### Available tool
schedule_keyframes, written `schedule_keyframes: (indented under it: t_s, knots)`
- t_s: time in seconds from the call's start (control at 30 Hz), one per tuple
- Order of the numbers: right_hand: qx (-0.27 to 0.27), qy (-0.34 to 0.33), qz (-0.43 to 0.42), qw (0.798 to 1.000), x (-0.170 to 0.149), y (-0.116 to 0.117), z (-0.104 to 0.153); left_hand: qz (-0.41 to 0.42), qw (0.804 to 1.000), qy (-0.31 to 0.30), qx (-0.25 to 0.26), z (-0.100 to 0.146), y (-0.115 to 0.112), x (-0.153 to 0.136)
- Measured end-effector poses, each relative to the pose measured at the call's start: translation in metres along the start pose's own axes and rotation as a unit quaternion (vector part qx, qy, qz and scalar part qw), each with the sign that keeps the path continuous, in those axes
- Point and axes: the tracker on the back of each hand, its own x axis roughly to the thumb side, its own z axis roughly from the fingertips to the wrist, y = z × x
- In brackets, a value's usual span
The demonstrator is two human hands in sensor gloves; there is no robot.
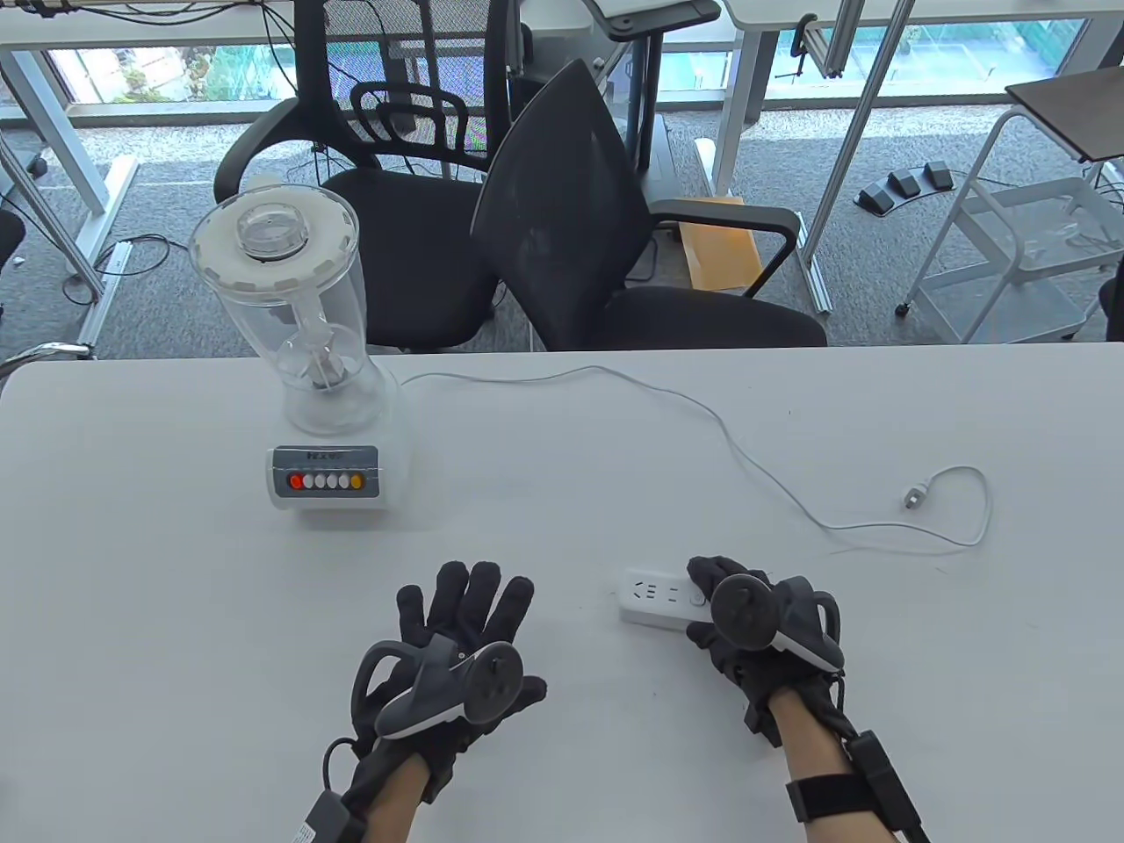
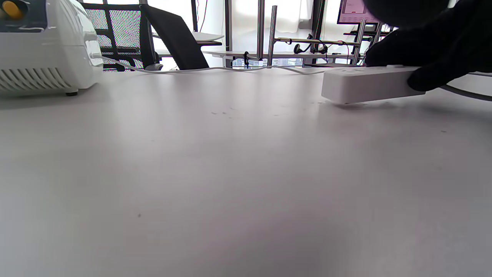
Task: Plug the blender into the power strip
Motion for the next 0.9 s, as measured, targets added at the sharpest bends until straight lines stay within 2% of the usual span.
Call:
schedule_keyframes:
  t_s: [0.07,0.47,0.57,0.67,0.77,0.9]
  knots:
    - [0.019,-0.019,0.003,1.000,0.009,0.002,-0.002,0.000,1.000,0.000,-0.001,0.000,0.000,0.000]
    - [0.031,-0.104,0.003,0.994,0.050,0.006,-0.003,0.002,1.000,0.001,0.001,0.000,0.001,0.000]
    - [0.043,-0.113,0.017,0.993,0.055,0.011,-0.002,0.001,1.000,0.001,0.000,0.000,0.001,0.000]
    - [0.085,-0.126,0.042,0.988,0.058,0.021,-0.003,0.002,1.000,0.001,-0.001,0.000,0.001,0.000]
    - [0.102,-0.128,0.061,0.985,0.061,0.021,-0.003,0.002,1.000,0.001,-0.002,0.000,0.001,-0.001]
    - [0.103,-0.135,0.060,0.984,0.064,0.022,-0.002,0.001,1.000,0.000,-0.004,0.000,0.001,0.000]
